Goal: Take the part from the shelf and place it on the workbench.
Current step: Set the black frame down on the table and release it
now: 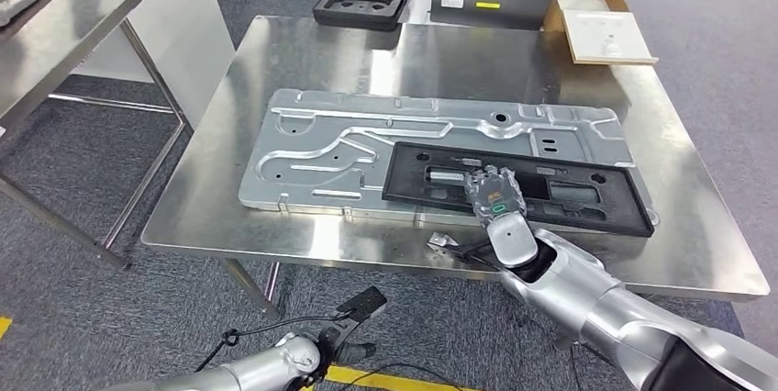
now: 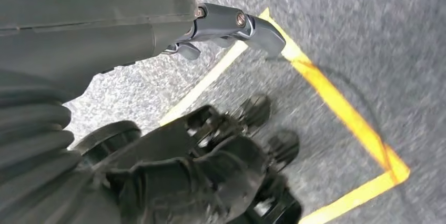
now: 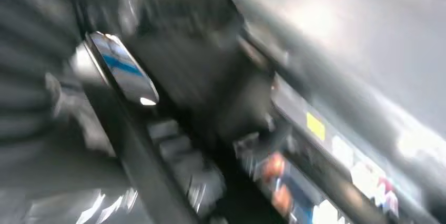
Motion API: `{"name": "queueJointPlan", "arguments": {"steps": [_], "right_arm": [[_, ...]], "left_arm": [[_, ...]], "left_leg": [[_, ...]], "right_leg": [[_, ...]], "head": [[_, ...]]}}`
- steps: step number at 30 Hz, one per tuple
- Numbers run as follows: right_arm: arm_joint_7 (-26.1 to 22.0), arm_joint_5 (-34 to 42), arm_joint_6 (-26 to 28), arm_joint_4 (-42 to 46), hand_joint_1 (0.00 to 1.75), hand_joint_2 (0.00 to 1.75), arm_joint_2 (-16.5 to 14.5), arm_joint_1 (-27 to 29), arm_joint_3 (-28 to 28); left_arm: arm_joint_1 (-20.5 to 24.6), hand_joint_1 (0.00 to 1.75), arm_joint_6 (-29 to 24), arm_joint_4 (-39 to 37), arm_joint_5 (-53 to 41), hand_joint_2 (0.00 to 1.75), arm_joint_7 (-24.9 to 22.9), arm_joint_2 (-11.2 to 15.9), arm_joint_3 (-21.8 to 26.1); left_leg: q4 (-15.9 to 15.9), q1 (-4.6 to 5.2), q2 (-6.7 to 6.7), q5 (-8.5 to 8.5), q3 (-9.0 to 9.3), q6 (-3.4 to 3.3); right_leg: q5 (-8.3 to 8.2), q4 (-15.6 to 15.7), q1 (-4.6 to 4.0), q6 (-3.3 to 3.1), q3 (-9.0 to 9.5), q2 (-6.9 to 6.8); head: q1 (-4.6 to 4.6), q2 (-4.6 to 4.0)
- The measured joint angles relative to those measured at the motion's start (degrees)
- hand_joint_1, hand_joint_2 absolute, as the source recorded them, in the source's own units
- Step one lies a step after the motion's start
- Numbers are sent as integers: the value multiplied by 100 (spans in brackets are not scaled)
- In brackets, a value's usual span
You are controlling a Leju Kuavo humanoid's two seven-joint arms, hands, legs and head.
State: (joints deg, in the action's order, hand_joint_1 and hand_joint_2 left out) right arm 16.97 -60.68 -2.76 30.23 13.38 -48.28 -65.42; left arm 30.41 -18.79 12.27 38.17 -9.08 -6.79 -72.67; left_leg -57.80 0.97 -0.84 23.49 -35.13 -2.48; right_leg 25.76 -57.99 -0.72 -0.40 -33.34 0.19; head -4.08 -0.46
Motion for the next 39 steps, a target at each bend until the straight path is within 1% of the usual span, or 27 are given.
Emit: {"name": "queueJointPlan", "arguments": {"steps": [2,3,4,6,7,8,9,10,12,13,14,16,18,20,22,23,24,25,27,28,29,32,33,35,37,38,39], "right_arm": [[48,42,404,11,0,0,7,42,43],[97,90,657,40,0,0,8,68,86],[151,154,918,91,0,0,11,103,142],[277,345,1412,298,0,0,58,204,294],[329,459,1596,441,0,0,96,270,379],[368,577,1741,613,0,0,138,342,468],[387,690,1832,801,0,0,166,419,553],[393,791,1900,1017,0,0,194,501,645],[390,930,2010,1515,0,0,251,649,879],[388,970,2066,1776,0,0,284,706,1020],[386,1002,2132,2024,0,0,315,749,1163],[347,1148,2255,2525,0,0,363,838,1422],[112,1745,2290,3018,0,0,392,944,1655],[-374,2971,2233,3492,0,0,390,1065,1909],[-802,4234,2176,4046,0,0,363,1205,2165],[-905,4605,2161,4318,0,0,348,1269,2265],[-941,4785,2153,4570,0,0,340,1318,2342],[-965,4857,2150,4786,0,0,333,1351,2407],[-1158,5090,2151,5158,0,0,322,1393,2529],[-1335,5320,2152,5343,0,0,298,1421,2581],[-1548,5613,2150,5533,0,0,258,1469,2623],[-2200,6599,2139,6139,0,0,79,1724,2697],[-2403,6848,2145,6337,0,0,1,1828,2707],[-2758,7133,2179,6715,0,0,-159,2041,2710],[-3012,7229,2227,7016,0,0,-281,2276,2710],[-3107,7258,2244,7141,0,0,-334,2401,2710],[-3181,7276,2256,7256,0,0,-383,2520,2710]], "left_arm": [[4,0,-15,-2,-2,0,-90,11,0],[0,0,-20,-2,-2,0,-148,18,0],[-3,0,-25,-3,0,0,-205,27,0],[-19,0,-22,-4,11,0,-281,55,0],[-35,0,-14,-5,21,0,-298,80,0],[-54,0,-1,-5,33,0,-304,109,0],[-70,0,12,-7,45,0,-302,139,0],[-78,0,23,-9,57,0,-294,169,0],[-77,0,36,-13,82,0,-263,214,0],[-76,0,39,-14,103,0,-245,233,0],[-82,0,43,-16,126,0,-228,249,0],[-113,0,47,-20,174,0,-195,291,0],[-135,0,42,-21,213,0,-159,332,0],[-141,0,19,-22,263,0,-107,364,0],[-169,0,-7,-22,314,0,-50,400,0],[-189,0,-15,-22,335,0,-29,419,0],[-205,0,-17,-22,347,0,-18,437,0],[-216,0,-18,-22,355,0,-11,452,0],[-226,0,-7,-22,371,0,5,468,0],[-229,0,1,-22,383,0,19,474,0],[-235,0,3,-22,404,0,42,481,0],[-275,0,-39,-22,490,0,141,515,0],[-288,0,-61,-22,519,0,169,527,0],[-303,0,-95,-22,554,0,208,545,0],[-316,0,-104,-22,565,0,223,553,0],[-328,0,-103,-22,566,0,222,560,0],[-340,0,-101,-22,566,0,216,568,0]], "left_leg": [[-3,0,-4,15,5,57],[-86,1,1,91,-31,95],[-286,-5,7,234,-119,138],[-988,-64,24,623,-430,229],[-1333,-99,32,757,-586,268],[-1527,-132,39,790,-677,303],[-1510,-162,45,713,-671,335],[-1261,-188,50,532,-555,362],[-496,-206,52,181,-194,393],[-221,-198,49,99,-65,373],[-93,-182,44,92,-11,340],[-84,-154,35,120,-16,239],[-51,-158,32,110,3,153],[-20,-169,31,106,30,81],[-26,-152,33,123,33,40],[-32,-141,34,134,35,30],[-44,-133,33,144,38,23],[-62,-128,26,155,43,22],[-108,-118,2,185,43,40],[-134,-108,-10,196,30,57],[-147,-102,-17,198,13,81],[-146,-102,-20,197,-13,155],[-195,-102,-14,265,-31,183],[-583,-107,3,592,-170,242],[-1282,-115,17,1006,-403,290],[-1553,-117,22,1125,-477,307],[-1627,-119,27,1138,-456,317]], "right_leg": [[-65,78,29,-20,63,-3],[-107,124,60,-29,96,-8],[-145,168,95,-34,122,-13],[-173,190,121,-43,115,-20],[-172,185,129,-41,103,-19],[-167,176,139,-34,94,-14],[-157,161,154,-20,86,-3],[-139,134,174,5,81,11],[-77,52,204,87,57,33],[-49,12,207,127,34,37],[-32,-14,203,165,10,35],[-26,-17,204,227,-11,27],[62,-115,221,272,-58,12],[339,-629,223,282,-305,2],[631,-1416,208,276,-714,2],[664,-1664,199,269,-863,2],[587,-1698,191,255,-911,2],[410,-1493,182,234,-842,2],[9,-731,155,183,-503,3],[-105,-414,140,162,-365,7],[-149,-236,125,148,-289,11],[-160,-159,121,106,-280,15],[-180,-136,134,74,-278,10],[-227,-90,161,6,-286,-8],[-256,-96,159,-23,-326,-29],[-271,-109,158,-26,-357,-37],[-290,-125,161,-24,-395,-40]], "head": [[14,0],[0,0],[-17,0],[-48,0],[-49,0],[-49,0],[-48,0],[-50,0],[-57,0],[-57,0],[-57,0],[-55,0],[-50,0],[-24,0],[0,0],[6,0],[6,0],[7,0],[8,0],[7,0],[5,0],[4,0],[1,0],[-23,0],[-43,0],[-42,0],[-43,0]]}}
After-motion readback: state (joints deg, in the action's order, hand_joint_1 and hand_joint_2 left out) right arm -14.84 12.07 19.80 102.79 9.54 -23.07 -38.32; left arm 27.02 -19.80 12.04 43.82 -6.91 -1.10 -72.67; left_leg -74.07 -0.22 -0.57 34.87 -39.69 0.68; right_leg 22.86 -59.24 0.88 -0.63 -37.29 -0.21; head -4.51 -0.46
